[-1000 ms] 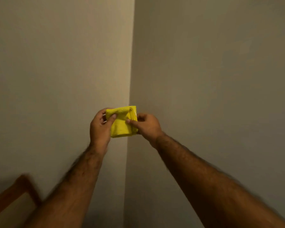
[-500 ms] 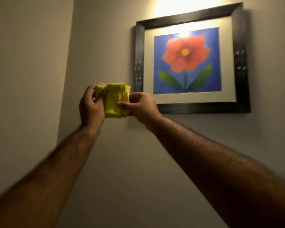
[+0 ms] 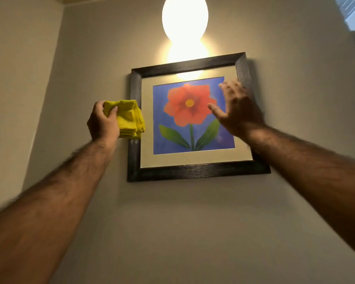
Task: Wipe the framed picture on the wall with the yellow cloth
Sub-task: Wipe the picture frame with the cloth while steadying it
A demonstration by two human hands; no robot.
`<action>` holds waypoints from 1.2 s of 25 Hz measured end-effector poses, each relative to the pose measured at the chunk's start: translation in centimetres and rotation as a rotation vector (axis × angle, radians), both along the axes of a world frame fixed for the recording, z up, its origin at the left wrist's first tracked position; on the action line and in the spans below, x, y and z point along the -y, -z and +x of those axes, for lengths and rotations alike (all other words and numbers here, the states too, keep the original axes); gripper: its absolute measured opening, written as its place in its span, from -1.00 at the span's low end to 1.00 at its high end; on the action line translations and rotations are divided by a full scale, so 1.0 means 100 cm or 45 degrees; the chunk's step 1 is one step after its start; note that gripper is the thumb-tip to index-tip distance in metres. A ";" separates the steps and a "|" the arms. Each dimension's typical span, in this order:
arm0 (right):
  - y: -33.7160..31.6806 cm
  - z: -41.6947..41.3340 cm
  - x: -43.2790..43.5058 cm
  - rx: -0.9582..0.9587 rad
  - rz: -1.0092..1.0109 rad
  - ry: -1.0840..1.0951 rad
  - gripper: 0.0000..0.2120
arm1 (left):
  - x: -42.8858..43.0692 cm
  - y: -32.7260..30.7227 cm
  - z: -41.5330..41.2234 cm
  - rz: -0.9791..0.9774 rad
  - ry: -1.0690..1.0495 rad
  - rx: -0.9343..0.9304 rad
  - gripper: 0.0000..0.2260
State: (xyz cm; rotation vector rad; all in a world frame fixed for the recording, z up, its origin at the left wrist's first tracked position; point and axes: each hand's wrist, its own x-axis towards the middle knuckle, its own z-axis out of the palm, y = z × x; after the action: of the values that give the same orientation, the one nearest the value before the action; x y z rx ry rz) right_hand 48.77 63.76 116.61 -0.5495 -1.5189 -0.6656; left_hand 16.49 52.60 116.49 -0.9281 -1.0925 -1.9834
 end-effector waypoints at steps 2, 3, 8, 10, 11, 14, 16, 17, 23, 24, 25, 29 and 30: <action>-0.009 0.027 -0.020 -0.006 0.017 0.165 -0.25 | -0.008 -0.010 -0.006 -0.024 0.061 0.089 -0.66; -0.012 0.036 -0.028 -0.002 -0.005 0.206 -0.23 | -0.013 -0.012 -0.007 -0.047 0.082 0.110 -0.65; -0.009 0.034 -0.065 0.035 -0.140 0.312 -0.11 | -0.032 -0.022 -0.003 -0.118 -0.083 0.090 -0.64; -0.004 0.030 -0.076 0.016 -0.155 0.318 -0.07 | -0.037 -0.019 0.002 -0.091 -0.191 0.030 -0.62; -0.001 0.029 -0.081 0.002 -0.154 0.316 -0.05 | -0.038 -0.017 0.005 -0.094 -0.304 -0.009 -0.61; 0.001 0.027 -0.091 -0.018 -0.158 0.291 -0.01 | -0.046 -0.013 0.009 -0.195 -0.750 -0.222 -0.72; 0.001 0.025 -0.094 -0.026 -0.155 0.282 0.00 | -0.051 -0.013 0.008 -0.174 -0.777 -0.391 -0.77; 0.002 0.024 -0.095 -0.022 -0.158 0.281 0.01 | -0.054 -0.010 0.006 -0.164 -0.740 -0.444 -0.75; 0.004 0.021 -0.100 -0.034 -0.140 0.300 0.06 | -0.067 0.022 0.001 -0.361 -0.491 -0.640 -0.49; 0.003 0.020 -0.101 -0.036 -0.130 0.301 0.06 | -0.066 0.034 0.000 -0.386 -0.500 -0.662 -0.43; 0.003 0.020 -0.103 -0.036 -0.121 0.301 0.07 | -0.065 0.050 -0.003 -0.397 -0.510 -0.685 -0.37; 0.002 0.020 -0.107 -0.048 -0.094 0.306 0.10 | -0.065 0.130 -0.013 -0.469 -0.515 -0.768 -0.26; 0.002 0.020 -0.108 -0.050 -0.087 0.303 0.11 | -0.066 0.137 -0.015 -0.492 -0.538 -0.768 -0.25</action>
State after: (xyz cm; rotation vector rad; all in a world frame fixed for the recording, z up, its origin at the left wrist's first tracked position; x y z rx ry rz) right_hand 50.79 74.56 116.44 -0.7997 -1.4566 -0.7822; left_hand 15.01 59.15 102.83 -1.2619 -1.1985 -1.0631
